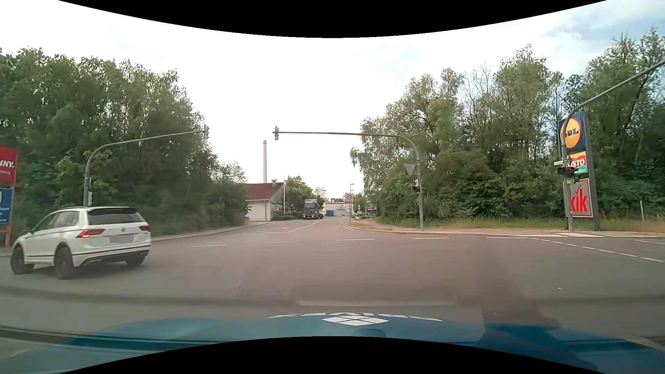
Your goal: Follow the waypoints while adhering to traffic rules and regulations
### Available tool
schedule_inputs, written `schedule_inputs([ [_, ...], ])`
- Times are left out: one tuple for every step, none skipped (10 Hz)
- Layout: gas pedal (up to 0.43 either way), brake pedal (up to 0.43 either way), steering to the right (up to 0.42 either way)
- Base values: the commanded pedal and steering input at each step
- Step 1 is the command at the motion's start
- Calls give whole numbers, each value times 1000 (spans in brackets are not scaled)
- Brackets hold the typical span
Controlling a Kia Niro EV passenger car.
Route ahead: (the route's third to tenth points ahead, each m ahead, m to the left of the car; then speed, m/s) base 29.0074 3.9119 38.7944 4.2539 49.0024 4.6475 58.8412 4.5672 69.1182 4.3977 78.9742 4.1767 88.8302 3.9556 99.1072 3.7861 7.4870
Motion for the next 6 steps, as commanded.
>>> schedule_inputs([
  [449,0,-48],
  [378,0,-48],
  [339,0,-48],
  [331,0,-48],
  [280,0,-48],
  [197,0,-47],
])
